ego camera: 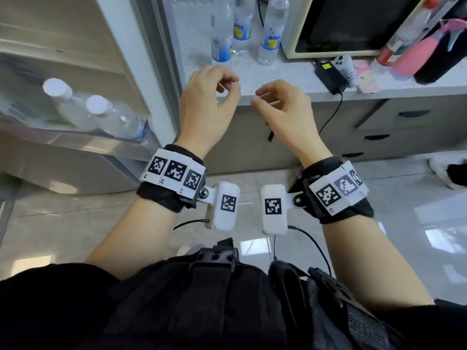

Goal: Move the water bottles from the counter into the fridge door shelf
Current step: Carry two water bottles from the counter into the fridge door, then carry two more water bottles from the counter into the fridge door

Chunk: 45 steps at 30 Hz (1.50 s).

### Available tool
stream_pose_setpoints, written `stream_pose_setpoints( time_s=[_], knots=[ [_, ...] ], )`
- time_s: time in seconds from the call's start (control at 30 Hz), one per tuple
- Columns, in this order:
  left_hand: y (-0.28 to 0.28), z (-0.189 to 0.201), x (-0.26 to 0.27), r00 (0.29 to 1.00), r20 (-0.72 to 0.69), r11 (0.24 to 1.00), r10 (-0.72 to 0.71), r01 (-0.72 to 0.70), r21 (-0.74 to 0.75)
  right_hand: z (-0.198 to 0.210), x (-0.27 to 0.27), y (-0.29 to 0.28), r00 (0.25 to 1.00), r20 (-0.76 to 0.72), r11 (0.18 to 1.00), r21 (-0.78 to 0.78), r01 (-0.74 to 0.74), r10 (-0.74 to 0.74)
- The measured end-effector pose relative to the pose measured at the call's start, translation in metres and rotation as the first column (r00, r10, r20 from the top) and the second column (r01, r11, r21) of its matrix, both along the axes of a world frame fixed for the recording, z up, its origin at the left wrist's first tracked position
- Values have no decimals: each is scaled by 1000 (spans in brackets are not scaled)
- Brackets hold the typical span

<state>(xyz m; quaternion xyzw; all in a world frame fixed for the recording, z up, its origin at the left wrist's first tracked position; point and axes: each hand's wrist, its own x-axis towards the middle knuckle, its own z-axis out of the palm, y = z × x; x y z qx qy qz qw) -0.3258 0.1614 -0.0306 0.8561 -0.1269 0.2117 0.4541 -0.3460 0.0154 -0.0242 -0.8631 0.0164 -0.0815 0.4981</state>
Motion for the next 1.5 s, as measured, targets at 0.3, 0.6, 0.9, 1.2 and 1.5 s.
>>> stream_pose_setpoints(
  time_s=[0.3,0.6,0.9,1.2,1.5],
  knots=[
    [-53,-11,68,982,-185,999,31,-32,1,-8,65,-54,999,-20,1000,5,26,-26],
    [-84,-3,205,970,-217,994,106,-107,8,5,189,-93,995,4,994,-47,95,-95],
    [-96,-5,302,908,-162,922,386,-371,113,1,293,-120,986,-23,985,-64,162,-164],
    [-86,-25,359,757,-313,819,574,-534,208,-18,392,-126,989,-132,995,-71,63,-72],
    [-80,-38,369,682,-376,765,627,-631,129,-34,439,-131,994,-109,992,-122,-11,-2]
  ],
)
